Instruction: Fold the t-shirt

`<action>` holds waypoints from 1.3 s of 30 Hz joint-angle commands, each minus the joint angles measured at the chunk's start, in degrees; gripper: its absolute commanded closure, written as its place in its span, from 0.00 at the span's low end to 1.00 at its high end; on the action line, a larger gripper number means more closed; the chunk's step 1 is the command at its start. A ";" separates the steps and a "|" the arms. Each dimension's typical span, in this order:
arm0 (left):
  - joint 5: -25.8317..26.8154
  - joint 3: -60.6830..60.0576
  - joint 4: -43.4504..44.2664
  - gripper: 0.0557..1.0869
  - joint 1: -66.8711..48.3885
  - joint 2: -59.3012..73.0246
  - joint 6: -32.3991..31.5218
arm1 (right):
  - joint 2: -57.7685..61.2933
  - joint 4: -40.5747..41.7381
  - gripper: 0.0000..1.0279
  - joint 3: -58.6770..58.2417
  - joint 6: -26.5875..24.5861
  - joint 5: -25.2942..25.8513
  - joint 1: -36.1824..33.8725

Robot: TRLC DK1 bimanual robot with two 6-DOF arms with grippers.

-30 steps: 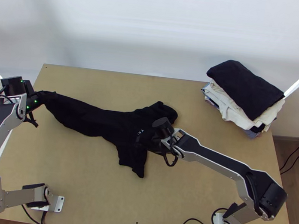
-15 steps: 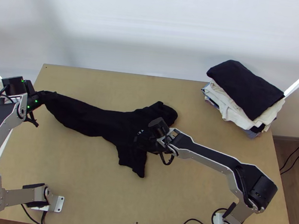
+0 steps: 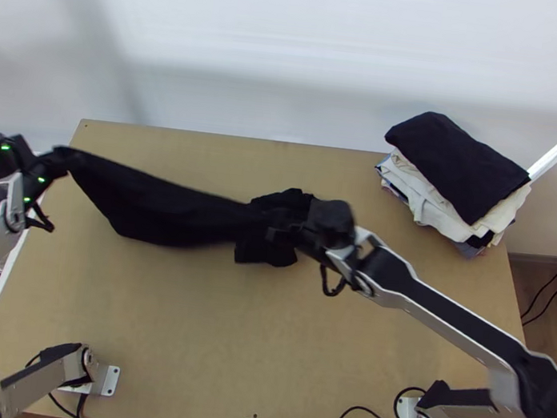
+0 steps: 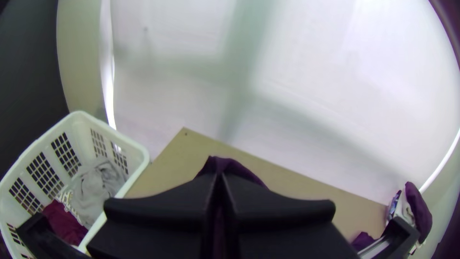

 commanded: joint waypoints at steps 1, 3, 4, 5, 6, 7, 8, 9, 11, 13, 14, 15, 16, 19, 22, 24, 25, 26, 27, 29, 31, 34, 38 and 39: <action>-0.35 3.24 2.31 0.97 0.72 -4.72 -2.38 | -4.55 1.72 0.97 1.20 -9.46 1.88 0.58; -0.53 3.41 4.16 0.97 1.24 -6.65 -2.56 | -6.48 2.25 0.97 1.55 -12.80 2.76 -0.04; -0.79 3.85 4.69 0.97 1.33 -7.53 -2.56 | -7.45 2.43 0.97 1.90 -14.21 3.02 -0.48; -2.11 4.47 4.95 0.97 1.42 -8.15 -2.47 | -8.42 3.04 0.97 2.25 -15.97 3.29 -1.09; -3.60 5.35 4.95 0.97 1.42 -8.59 -2.30 | -9.38 4.27 0.97 2.60 -17.46 3.29 -1.88; -4.57 6.05 4.95 0.97 1.42 -8.85 -2.21 | -10.17 5.86 0.97 2.95 -18.69 3.29 -2.76; -5.10 6.75 4.95 0.97 1.42 -9.29 -1.94 | -10.79 6.91 0.97 3.74 -19.57 3.38 -3.64; -5.62 7.46 5.04 0.97 1.68 -9.55 -1.86 | -11.23 7.26 0.97 4.89 -20.89 3.38 -4.70; -5.80 8.60 5.13 0.97 2.47 -10.17 -1.68 | -11.84 8.67 0.97 6.56 -24.14 3.55 -6.37; -5.97 9.74 5.39 0.97 3.09 -10.70 -1.50 | -12.20 12.80 0.97 7.00 -27.48 3.99 -8.21; -6.06 10.18 5.74 0.97 3.09 -10.87 -1.42 | -12.28 15.08 0.97 7.08 -28.45 4.43 -9.44; -6.15 10.71 6.36 0.97 3.18 -11.05 -1.24 | -12.20 17.46 0.97 7.17 -29.15 4.96 -10.41; -6.33 11.23 6.71 0.97 3.27 -11.22 -1.24 | -12.02 19.74 0.97 7.61 -29.77 5.49 -11.29; -6.33 13.26 6.97 0.97 3.18 -12.10 -1.15 | -11.40 20.45 0.97 11.04 -29.94 6.98 -12.69; -6.24 14.22 6.88 0.97 2.47 -15.09 -0.63 | -13.78 20.62 0.97 12.53 -29.94 8.21 -12.78; -5.71 14.22 5.92 0.97 2.30 -17.90 -0.45 | -16.77 20.36 0.97 12.36 -29.94 8.21 -12.87; -5.71 14.22 4.86 0.97 2.21 -19.57 -0.19 | -18.61 19.74 0.97 12.18 -29.94 8.21 -12.87; -5.71 14.22 3.81 0.97 2.21 -21.07 -0.10 | -20.46 19.04 0.97 12.18 -29.94 8.21 -12.78; -5.71 14.05 3.02 0.97 2.21 -22.82 -0.01 | -22.22 18.16 0.97 12.18 -30.03 8.21 -12.69; -5.62 13.34 2.93 0.97 2.30 -26.69 0.25 | -26.08 16.67 0.97 12.36 -30.03 8.21 -12.61; -5.62 12.73 2.93 0.97 2.21 -30.03 0.52 | -29.33 14.73 0.97 12.62 -30.03 8.21 -12.61; -5.18 10.97 1.79 0.97 1.95 -34.43 1.22 | -34.08 9.28 0.97 12.62 -29.94 8.21 -12.17; -4.57 8.86 -4.37 0.97 0.98 -38.29 1.22 | -39.88 -2.14 0.97 12.27 -29.06 8.03 -9.79; -4.39 7.81 -5.51 0.97 0.98 -39.17 0.96 | -40.94 -4.69 0.97 12.01 -28.36 8.03 -9.09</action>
